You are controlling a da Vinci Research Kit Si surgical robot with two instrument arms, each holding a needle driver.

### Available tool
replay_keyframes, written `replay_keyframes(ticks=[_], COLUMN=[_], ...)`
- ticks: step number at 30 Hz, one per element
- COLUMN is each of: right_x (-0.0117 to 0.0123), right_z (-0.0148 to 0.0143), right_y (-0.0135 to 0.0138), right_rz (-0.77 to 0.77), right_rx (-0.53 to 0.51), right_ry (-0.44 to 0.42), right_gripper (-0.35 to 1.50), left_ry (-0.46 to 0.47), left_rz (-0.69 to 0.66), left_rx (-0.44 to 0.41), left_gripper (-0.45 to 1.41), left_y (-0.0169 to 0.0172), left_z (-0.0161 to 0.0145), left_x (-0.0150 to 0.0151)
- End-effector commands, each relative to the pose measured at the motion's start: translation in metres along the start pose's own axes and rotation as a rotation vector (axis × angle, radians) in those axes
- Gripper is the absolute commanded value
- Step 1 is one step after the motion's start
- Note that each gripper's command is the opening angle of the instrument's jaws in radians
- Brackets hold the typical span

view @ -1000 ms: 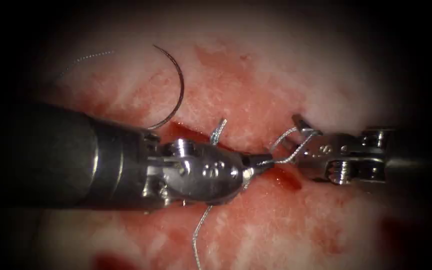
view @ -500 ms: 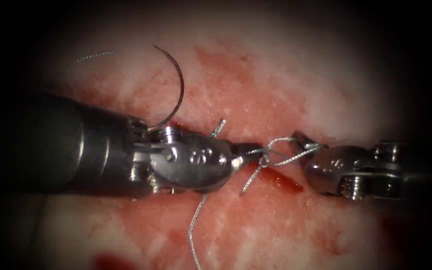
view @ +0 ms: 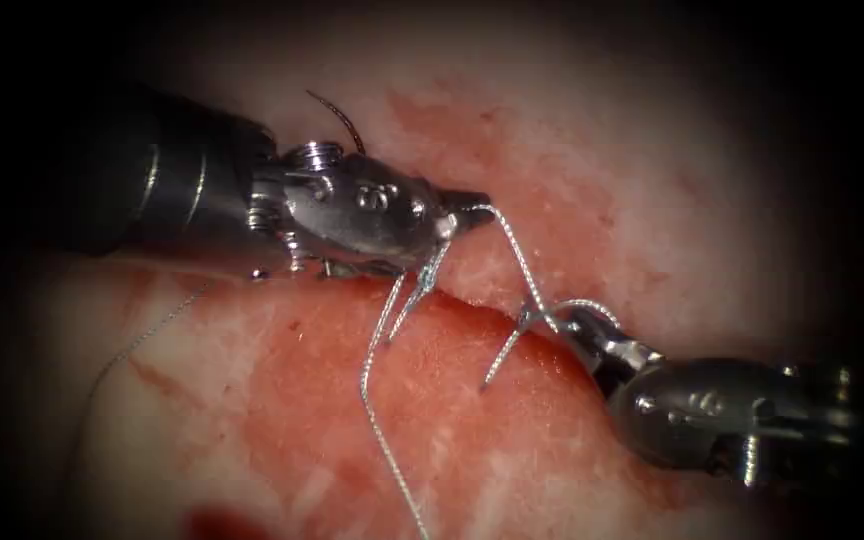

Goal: Wound Closure

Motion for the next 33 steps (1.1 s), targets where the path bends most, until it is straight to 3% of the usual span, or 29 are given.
replay_keyframes(ticks=[1,20,25,33], right_x=[0.0002,-0.0002,-0.0008,-0.001], right_z=[0.0004,0.0009,0.0005,0.0003], right_y=[-0.0011,-0.0059,-0.0075,-0.0091], right_rz=[-0.001,-0.02,-0.078,-0.141], right_rx=[0.008,0.047,0.097,0.122], right_ry=[0.005,0.054,0.061,0.082], right_gripper=[-0.35,-0.35,-0.35,-0.35], left_ry=[-0.007,-0.1,-0.036,0.0], left_rz=[-0.002,-0.024,-0.074,-0.163], left_rx=[-0.002,0.023,0.068,0.143], left_gripper=[-0.35,-0.35,-0.35,-0.35], left_y=[0.0001,-0.0049,-0.0078,-0.0085], left_z=[0.001,0.0092,0.0097,0.0099], left_x=[0.0001,0.0022,0.0039,0.0041])
